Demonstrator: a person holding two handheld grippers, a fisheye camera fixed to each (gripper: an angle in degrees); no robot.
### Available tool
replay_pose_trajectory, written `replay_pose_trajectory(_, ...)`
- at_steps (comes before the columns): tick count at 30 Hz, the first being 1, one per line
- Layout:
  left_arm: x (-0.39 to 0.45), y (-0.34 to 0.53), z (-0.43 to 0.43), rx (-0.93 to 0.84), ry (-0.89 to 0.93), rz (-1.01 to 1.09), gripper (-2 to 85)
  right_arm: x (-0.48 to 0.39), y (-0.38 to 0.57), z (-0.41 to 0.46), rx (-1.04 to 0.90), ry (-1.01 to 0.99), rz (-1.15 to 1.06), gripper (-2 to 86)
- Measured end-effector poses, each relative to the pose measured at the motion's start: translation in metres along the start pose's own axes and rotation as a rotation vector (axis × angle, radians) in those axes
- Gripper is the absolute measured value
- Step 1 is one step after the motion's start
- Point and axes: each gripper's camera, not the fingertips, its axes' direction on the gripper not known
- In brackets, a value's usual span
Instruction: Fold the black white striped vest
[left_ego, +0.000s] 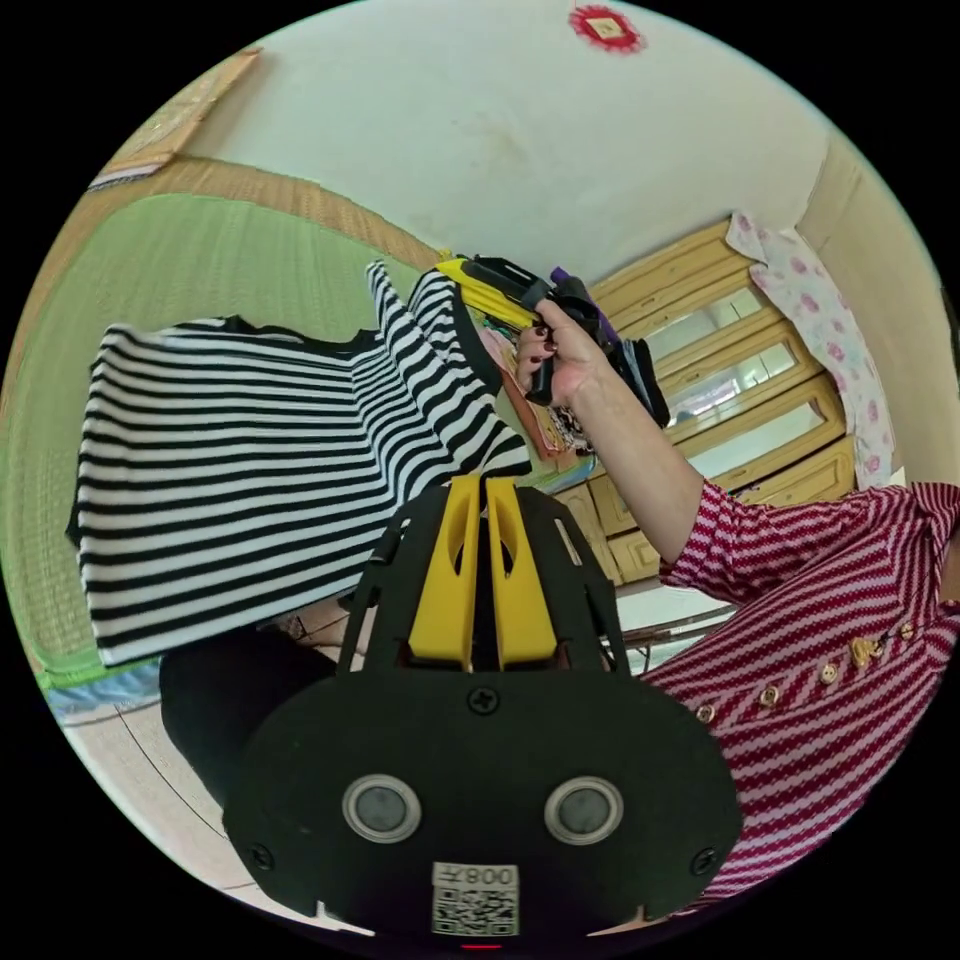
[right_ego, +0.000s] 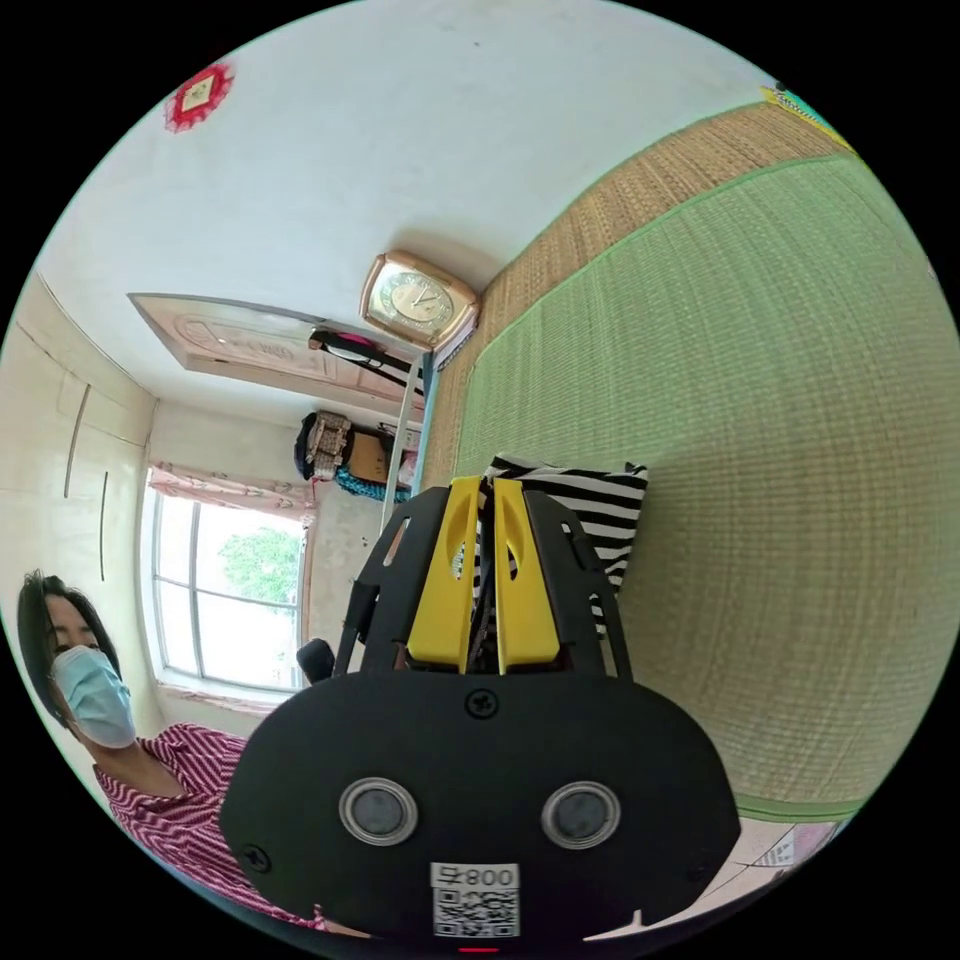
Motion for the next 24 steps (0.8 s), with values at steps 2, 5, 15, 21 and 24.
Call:
replay_pose_trajectory(2, -0.017, 0.01, -0.026, 0.039, -0.005, -0.046, 0.8, -0.011, -0.002, 0.026, -0.015, -0.003, -0.004, 1.2)
replay_pose_trajectory(5, -0.036, 0.019, -0.052, 0.074, -0.018, -0.089, 0.8, -0.027, -0.006, 0.072, -0.05, 0.006, -0.004, 1.7)
replay_pose_trajectory(15, -0.066, 0.021, -0.058, 0.031, 0.059, -0.151, 0.8, -0.062, -0.017, 0.261, -0.346, 0.401, -0.077, 2.4)
replay_pose_trajectory(21, -0.078, 0.017, -0.067, 0.027, 0.074, -0.174, 0.9, -0.078, -0.018, 0.311, -0.411, 0.408, -0.115, 2.3)
replay_pose_trajectory(24, -0.086, 0.017, -0.073, -0.024, 0.076, -0.185, 0.9, -0.08, -0.019, 0.298, -0.391, 0.372, -0.12, 2.2)
